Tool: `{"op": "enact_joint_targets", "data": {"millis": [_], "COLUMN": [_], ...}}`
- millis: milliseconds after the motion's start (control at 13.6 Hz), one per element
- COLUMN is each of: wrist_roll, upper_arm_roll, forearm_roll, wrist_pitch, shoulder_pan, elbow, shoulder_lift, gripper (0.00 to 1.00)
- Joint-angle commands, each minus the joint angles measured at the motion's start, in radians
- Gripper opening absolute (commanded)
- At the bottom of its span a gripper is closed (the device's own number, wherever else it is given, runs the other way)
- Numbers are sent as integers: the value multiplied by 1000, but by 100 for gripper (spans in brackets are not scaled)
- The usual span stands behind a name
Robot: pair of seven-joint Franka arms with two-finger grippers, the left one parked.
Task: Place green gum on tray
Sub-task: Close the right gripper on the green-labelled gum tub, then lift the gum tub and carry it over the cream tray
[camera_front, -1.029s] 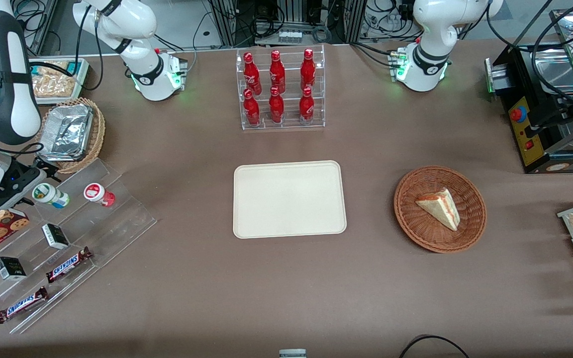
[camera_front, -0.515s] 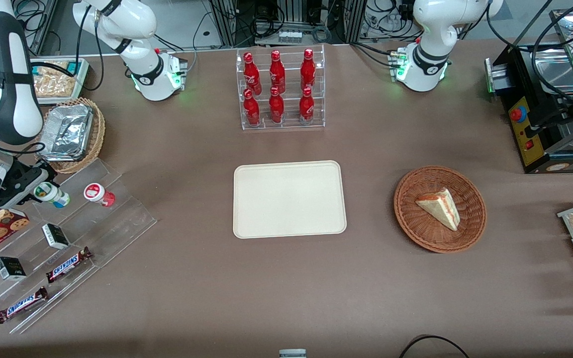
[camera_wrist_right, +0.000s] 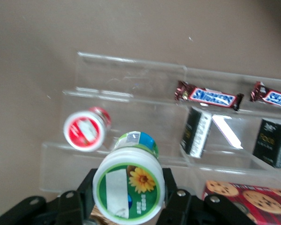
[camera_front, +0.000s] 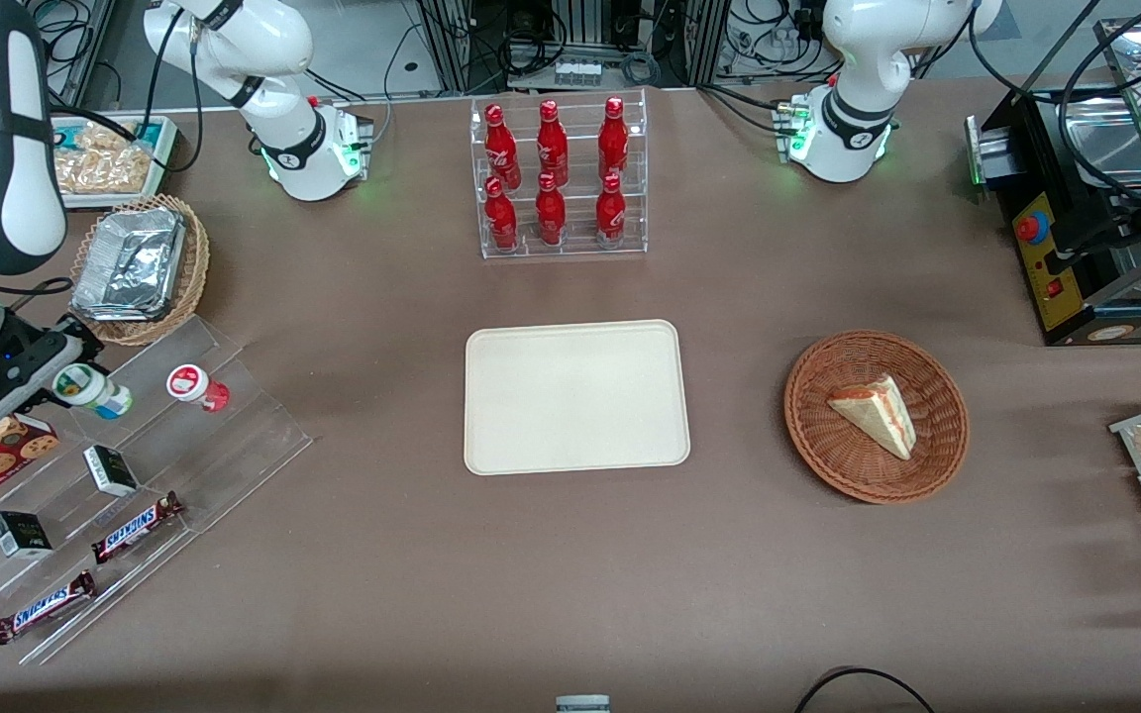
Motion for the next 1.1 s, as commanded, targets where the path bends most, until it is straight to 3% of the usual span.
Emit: {"op": "enact_joint_targets", "data": {"millis": [0,662,1029], "wrist_roll": [178,903,1279], "upper_arm_roll": [-2,-1,-2], "forearm_roll": [-6,5,75], "wrist_pitch": [-58,-72,-69], "shoulder_pan": [108,515,710], "elbow": [26,73,248], "shoulder_lift": [9,114,298], "gripper": [0,0,0]}}
